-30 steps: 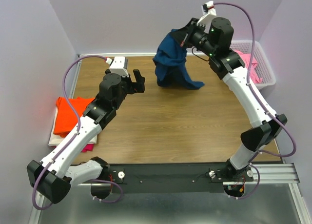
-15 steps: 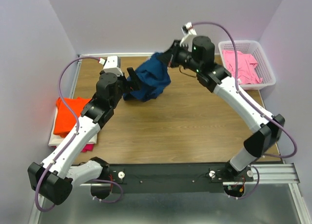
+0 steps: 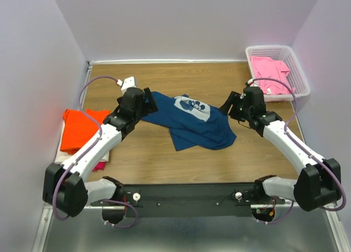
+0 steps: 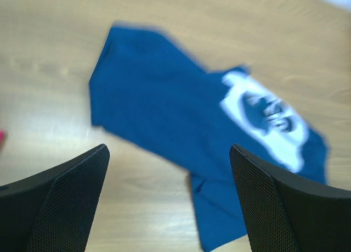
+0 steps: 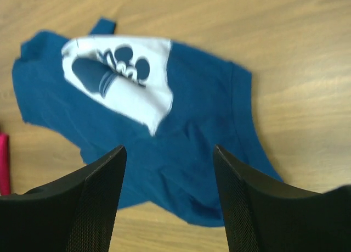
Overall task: Fold and stack the t-shirts
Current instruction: Move the tshirt to the center of the board
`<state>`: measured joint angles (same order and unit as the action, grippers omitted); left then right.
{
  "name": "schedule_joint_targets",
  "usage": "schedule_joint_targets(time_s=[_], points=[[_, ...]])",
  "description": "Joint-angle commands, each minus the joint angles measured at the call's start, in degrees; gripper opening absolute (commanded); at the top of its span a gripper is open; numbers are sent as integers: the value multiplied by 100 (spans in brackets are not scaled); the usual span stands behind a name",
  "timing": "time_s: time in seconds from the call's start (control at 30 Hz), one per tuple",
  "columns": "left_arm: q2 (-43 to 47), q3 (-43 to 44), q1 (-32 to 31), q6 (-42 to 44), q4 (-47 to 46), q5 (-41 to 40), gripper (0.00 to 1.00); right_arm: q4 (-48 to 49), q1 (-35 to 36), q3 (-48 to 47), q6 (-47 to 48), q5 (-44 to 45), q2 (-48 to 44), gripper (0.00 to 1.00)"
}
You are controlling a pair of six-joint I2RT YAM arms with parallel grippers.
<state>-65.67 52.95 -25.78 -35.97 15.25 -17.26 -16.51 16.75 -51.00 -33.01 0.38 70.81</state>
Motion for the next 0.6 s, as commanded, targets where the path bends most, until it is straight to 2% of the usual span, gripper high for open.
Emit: schedule_joint_targets(time_s=[0.0,0.17,0.23,0.33,0.5,0.57], points=[[-516,-232,99,-630,419,2,98,-29,135,344,-214,-564,20,71],[-807,-408,336,-815,216,178,98,130,1548,618,-460,-65,564,71],[-938,-364,424,-816,207,284,98,279,2076,601,-548,-65,741,67],[-1035,-277,591,-754,207,389,98,403,2847,408,-505,565,1170,64],[-974,-136,846,-605,251,592,98,535,3746,-215,-259,1322,2050,62],[-887,-101,943,-570,260,618,98,535,3861,-427,-144,1447,2463,61]])
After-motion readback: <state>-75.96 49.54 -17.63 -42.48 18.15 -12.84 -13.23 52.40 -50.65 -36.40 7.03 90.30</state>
